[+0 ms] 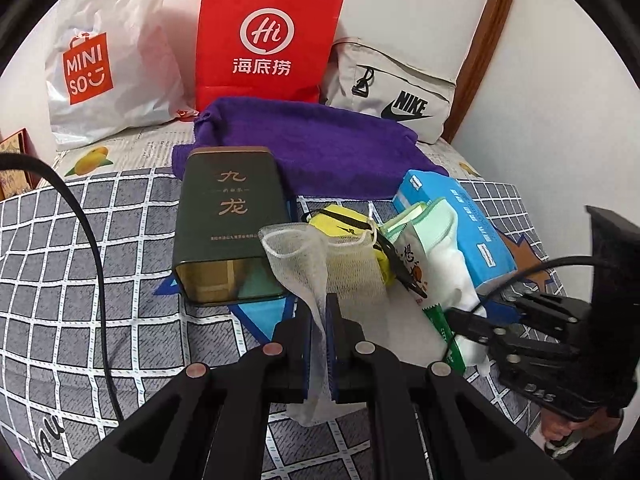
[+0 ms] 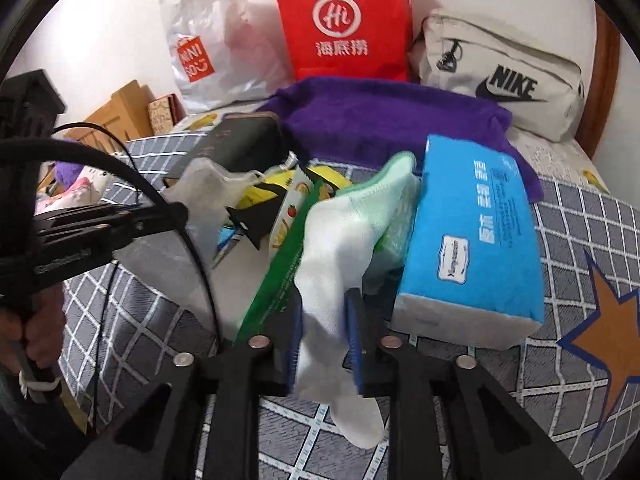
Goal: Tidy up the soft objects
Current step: 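Carry the mesh bag with the left tool while the right tool carries the sock onto the purple towel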
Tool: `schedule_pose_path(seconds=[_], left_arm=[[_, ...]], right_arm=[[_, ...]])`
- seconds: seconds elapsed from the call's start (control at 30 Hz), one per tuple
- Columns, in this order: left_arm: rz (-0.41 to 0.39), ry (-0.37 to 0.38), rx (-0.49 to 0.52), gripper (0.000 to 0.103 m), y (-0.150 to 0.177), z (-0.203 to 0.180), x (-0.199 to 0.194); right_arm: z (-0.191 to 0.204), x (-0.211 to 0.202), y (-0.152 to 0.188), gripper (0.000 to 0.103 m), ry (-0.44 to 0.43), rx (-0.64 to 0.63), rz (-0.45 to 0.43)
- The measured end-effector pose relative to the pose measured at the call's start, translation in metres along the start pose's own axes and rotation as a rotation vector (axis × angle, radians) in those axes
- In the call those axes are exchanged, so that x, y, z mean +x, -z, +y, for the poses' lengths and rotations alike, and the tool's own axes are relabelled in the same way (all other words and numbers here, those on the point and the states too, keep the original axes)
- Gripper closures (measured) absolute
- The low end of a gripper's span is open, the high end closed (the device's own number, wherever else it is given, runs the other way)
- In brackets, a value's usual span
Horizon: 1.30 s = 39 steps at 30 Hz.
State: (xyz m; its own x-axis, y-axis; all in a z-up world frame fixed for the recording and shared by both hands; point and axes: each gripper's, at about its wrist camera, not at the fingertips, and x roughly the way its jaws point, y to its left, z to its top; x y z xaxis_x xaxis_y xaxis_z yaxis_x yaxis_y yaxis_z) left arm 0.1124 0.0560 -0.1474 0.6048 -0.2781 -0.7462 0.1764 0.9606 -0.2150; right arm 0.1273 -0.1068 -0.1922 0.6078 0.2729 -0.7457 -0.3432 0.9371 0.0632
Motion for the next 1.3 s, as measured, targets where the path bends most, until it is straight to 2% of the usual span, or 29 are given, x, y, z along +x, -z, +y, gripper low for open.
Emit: schedule_pose_path(seconds=[0.03, 0.1, 0.23, 0.4, 0.77, 1.07, 1.3], left_arm=[[0.002, -0.002, 0.002, 0.096, 0.000, 0.000, 0.000], [0.003, -0.004, 0.001, 0.096, 0.001, 0.000, 0.000], [-0.011, 0.006, -0.006, 0.096, -0.003, 0.003, -0.007], [-0.035, -0.001, -0.007, 0.096, -0.014, 0.005, -0.021], [-0.088, -0.028, 0.011, 0.096, -0.048, -0.002, -0.054], [-0.086, -0.048, 0.012, 0.096, -0.073, -0.001, -0.047], [-0.072, -0.076, 0.012, 0.096, -0.103, 0.005, -0.030]], right_arm=[[-0.001, 0.004, 0.001, 0.079, 0.007, 0.008, 0.006], [-0.001, 0.012, 0.002, 0.090, 0.010, 0.025, 0.011], [0.001, 0.008, 0.001, 0.090, 0.007, 0.016, -0.005], [-0.001, -0.024, -0.006, 0.091, -0.009, 0.005, -0.081], [-0.005, -0.079, -0.029, 0.091, 0.001, -0.028, -0.172], [-0.021, -0.084, -0.051, 0.091, 0.018, -0.013, -0.187], [-0.039, -0.072, -0.080, 0.091, 0.041, -0.023, -0.191]])
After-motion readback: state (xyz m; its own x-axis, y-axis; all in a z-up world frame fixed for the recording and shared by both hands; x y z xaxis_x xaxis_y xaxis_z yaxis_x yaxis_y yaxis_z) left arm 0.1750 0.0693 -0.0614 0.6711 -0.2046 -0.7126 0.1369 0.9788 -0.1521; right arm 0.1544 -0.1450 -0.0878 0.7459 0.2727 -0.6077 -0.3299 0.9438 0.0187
